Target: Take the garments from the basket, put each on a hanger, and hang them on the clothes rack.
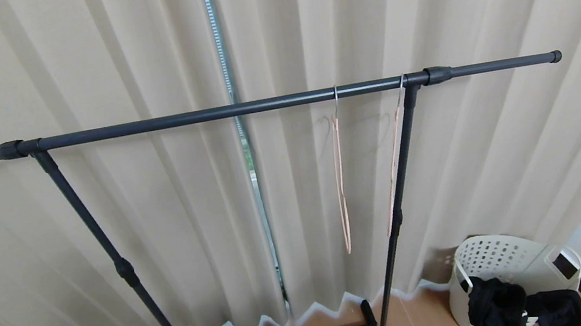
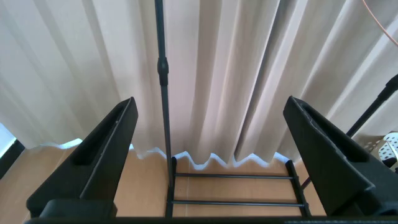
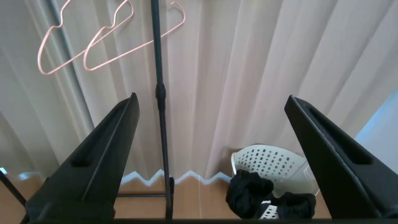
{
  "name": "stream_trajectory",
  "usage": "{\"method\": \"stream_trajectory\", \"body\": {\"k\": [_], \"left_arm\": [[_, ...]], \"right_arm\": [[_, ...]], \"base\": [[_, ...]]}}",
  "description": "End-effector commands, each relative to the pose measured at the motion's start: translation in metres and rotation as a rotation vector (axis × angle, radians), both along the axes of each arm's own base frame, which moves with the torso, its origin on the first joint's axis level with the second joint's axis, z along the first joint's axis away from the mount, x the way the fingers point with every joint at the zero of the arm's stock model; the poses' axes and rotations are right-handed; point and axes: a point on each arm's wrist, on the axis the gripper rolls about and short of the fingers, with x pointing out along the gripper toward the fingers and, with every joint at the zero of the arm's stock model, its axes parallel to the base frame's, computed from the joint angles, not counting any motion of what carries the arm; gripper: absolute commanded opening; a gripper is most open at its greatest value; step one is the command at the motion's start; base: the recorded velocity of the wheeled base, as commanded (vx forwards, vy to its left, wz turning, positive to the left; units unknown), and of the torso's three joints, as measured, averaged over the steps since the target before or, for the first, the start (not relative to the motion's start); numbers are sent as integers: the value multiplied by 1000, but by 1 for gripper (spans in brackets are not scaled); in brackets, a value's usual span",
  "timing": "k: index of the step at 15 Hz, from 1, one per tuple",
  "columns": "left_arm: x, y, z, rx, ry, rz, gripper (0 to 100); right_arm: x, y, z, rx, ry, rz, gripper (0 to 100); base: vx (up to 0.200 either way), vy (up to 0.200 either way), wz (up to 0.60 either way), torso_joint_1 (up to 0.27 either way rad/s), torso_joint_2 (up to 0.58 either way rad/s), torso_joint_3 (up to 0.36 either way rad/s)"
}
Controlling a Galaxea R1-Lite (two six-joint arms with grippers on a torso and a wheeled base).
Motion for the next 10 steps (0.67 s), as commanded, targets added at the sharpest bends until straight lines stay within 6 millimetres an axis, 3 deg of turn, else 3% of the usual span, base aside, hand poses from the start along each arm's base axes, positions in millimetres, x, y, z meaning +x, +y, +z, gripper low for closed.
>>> {"method": "stream_trajectory", "body": {"k": [1, 10], "left_arm": [[0, 0, 0, 0, 1, 1, 100], [0, 0, 0, 0, 1, 1, 100]], "right_arm": [[0, 0, 0, -5, 0, -3, 100], [0, 1, -1, -41, 12, 38, 100]], "base": [[0, 0, 0, 0, 0, 0], [0, 0, 0, 0, 0, 0]]}}
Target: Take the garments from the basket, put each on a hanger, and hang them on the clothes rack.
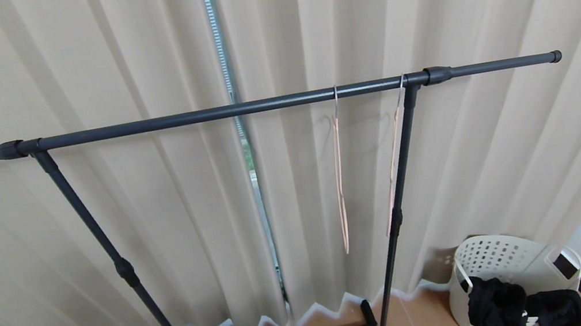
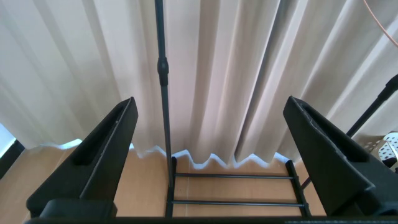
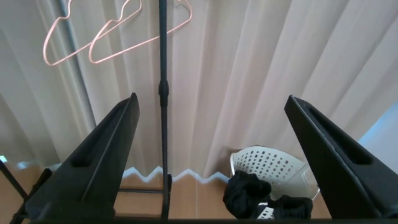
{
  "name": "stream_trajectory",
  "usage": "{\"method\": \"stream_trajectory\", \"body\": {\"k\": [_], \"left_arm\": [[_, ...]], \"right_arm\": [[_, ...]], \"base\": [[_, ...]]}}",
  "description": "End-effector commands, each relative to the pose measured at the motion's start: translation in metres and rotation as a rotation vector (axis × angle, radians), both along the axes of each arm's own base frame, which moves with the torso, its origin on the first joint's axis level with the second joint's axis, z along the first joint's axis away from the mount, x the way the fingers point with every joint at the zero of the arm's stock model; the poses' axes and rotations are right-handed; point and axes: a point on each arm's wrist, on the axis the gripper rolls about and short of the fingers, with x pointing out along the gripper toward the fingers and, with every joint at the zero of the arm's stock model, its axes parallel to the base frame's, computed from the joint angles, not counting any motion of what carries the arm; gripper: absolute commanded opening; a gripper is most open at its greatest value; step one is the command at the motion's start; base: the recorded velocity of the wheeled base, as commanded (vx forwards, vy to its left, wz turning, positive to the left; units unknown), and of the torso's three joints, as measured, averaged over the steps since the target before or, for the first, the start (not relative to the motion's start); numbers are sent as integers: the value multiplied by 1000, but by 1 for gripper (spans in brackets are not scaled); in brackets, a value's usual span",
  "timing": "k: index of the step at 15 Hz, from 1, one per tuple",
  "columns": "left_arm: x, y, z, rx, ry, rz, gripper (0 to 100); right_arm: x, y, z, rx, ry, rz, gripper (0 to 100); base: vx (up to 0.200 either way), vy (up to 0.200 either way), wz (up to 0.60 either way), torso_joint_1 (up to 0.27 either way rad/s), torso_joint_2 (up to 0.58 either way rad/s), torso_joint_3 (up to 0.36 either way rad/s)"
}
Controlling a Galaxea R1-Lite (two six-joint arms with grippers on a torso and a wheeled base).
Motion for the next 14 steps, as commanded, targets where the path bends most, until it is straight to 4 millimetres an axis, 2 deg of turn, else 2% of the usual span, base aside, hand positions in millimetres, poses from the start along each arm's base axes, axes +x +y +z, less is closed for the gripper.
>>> {"method": "stream_trajectory", "body": {"k": [1, 14], "left_arm": [[0, 0, 0, 0, 1, 1, 100], [0, 0, 0, 3, 2, -1, 100]], "right_arm": [[0, 0, 0, -2, 4, 2, 100], [0, 0, 0, 4, -4, 3, 100]], "base": [[0, 0, 0, 0, 0, 0], [0, 0, 0, 0, 0, 0]]}}
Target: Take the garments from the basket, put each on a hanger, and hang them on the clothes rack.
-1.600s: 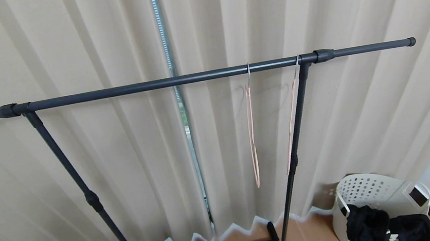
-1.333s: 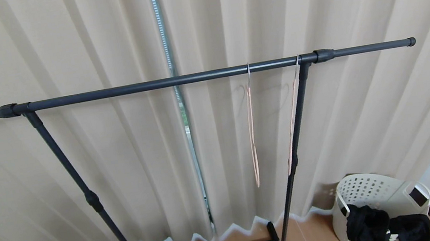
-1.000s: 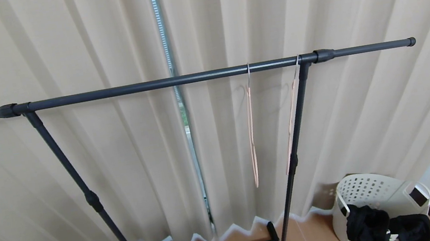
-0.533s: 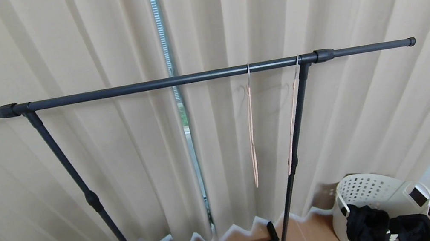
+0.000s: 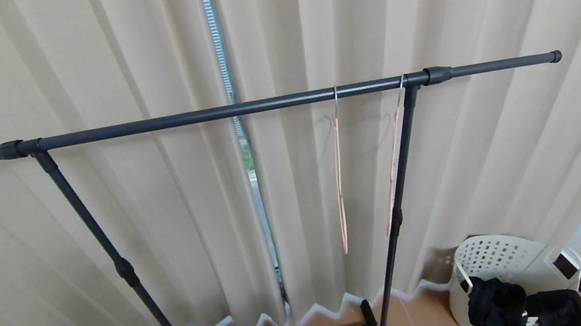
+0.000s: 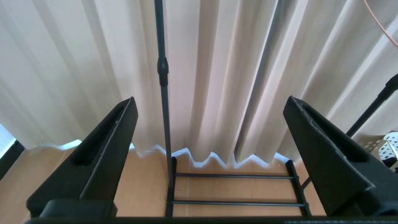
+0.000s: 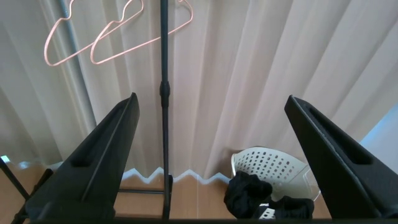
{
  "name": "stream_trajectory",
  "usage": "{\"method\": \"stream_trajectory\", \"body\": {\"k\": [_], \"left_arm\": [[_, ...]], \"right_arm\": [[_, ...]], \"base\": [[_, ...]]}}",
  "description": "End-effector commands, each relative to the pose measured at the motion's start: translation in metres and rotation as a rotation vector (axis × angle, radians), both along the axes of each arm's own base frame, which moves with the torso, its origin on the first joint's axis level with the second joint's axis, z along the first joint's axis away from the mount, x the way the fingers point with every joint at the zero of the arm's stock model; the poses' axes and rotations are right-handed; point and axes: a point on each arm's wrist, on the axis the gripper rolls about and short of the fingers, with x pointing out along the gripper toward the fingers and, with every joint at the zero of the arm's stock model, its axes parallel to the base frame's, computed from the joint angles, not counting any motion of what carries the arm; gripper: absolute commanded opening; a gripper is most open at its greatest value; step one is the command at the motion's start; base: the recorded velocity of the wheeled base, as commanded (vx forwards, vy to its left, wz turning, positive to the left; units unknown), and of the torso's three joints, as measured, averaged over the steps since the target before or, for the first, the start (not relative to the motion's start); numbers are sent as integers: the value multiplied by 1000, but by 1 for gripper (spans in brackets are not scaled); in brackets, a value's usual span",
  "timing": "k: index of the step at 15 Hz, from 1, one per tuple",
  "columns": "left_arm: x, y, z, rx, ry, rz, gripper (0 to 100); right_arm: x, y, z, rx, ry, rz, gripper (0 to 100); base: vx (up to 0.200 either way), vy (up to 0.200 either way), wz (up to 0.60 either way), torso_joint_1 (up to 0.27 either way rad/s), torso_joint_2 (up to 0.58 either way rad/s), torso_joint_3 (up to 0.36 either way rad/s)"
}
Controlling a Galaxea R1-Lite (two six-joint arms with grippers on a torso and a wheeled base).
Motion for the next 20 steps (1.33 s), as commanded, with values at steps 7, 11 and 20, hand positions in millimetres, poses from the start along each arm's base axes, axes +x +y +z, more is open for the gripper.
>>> {"method": "stream_trajectory", "body": {"k": [7, 11, 20], "left_arm": [[0, 0, 0, 1, 1, -1, 100], [0, 0, 0, -4, 1, 1, 100], [0, 0, 0, -4, 1, -2, 100]], "right_arm": [[0, 0, 0, 7, 2, 3, 100], [0, 0, 0, 10, 3, 3, 100], [0, 0, 0, 10, 5, 3, 100]], "base": [[0, 0, 0, 0, 0, 0], [0, 0, 0, 0, 0, 0], [0, 0, 0, 0, 0, 0]]}}
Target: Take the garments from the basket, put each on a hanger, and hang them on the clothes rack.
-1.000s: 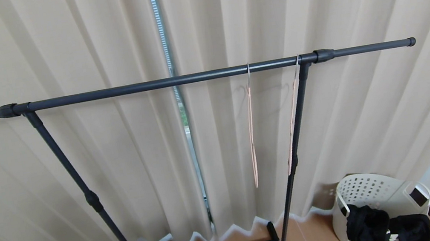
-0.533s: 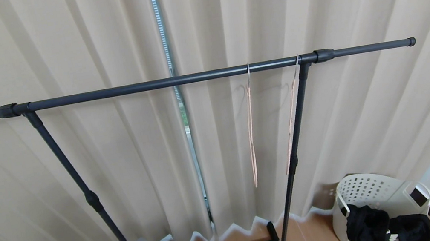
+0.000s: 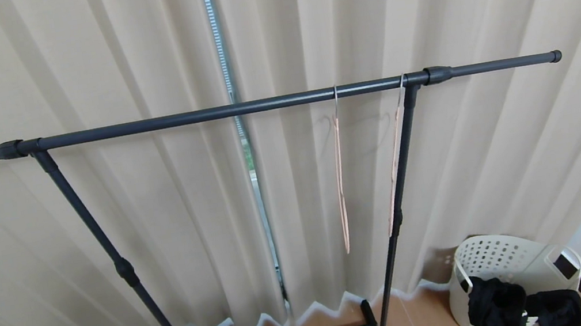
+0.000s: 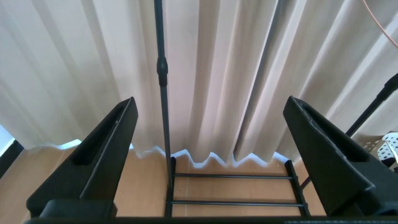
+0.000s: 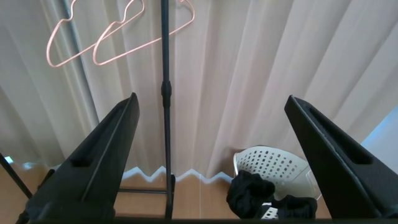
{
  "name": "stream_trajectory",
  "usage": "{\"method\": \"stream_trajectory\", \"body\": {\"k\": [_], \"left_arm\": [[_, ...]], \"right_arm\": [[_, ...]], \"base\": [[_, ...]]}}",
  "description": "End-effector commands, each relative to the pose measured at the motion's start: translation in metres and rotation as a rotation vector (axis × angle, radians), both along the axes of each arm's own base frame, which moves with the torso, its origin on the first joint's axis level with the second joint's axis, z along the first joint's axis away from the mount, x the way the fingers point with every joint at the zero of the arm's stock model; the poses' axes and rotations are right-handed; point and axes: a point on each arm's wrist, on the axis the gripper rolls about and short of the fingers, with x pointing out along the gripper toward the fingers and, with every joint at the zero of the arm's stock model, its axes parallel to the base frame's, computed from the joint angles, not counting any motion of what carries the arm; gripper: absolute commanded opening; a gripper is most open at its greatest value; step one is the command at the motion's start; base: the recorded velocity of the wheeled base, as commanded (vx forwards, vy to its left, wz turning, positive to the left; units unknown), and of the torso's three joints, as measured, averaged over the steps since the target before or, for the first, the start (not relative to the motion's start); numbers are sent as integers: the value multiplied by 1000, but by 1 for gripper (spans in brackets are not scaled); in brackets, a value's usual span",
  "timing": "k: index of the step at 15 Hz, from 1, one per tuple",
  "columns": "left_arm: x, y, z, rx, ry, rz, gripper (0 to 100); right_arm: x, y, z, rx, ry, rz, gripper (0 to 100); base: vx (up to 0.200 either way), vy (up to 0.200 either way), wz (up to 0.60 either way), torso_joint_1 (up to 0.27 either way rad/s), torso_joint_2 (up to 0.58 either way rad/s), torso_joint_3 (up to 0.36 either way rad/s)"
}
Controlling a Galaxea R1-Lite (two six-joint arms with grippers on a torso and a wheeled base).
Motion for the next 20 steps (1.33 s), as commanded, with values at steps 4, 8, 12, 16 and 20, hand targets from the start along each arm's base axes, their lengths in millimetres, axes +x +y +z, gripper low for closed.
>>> {"method": "stream_trajectory", "body": {"k": [4, 8, 12, 16, 20], "left_arm": [[0, 0, 0, -6, 2, -1, 100], [0, 0, 0, -5, 2, -1, 100], [0, 0, 0, -8, 0, -1, 100], [0, 0, 0, -8, 0, -1, 100], [0, 0, 0, -8, 0, -1, 100]], "right_arm": [[0, 0, 0, -2, 2, 1, 100], [0, 0, 0, 1, 1, 1, 100], [0, 0, 0, 0, 2, 1, 100], [0, 0, 0, 0, 2, 1, 100], [0, 0, 0, 0, 1, 1, 100]], "base": [[0, 0, 0, -134, 310, 165], [0, 0, 0, -159, 358, 198], [0, 0, 0, -166, 380, 217], [0, 0, 0, -206, 503, 293], [0, 0, 0, -222, 547, 328]]}}
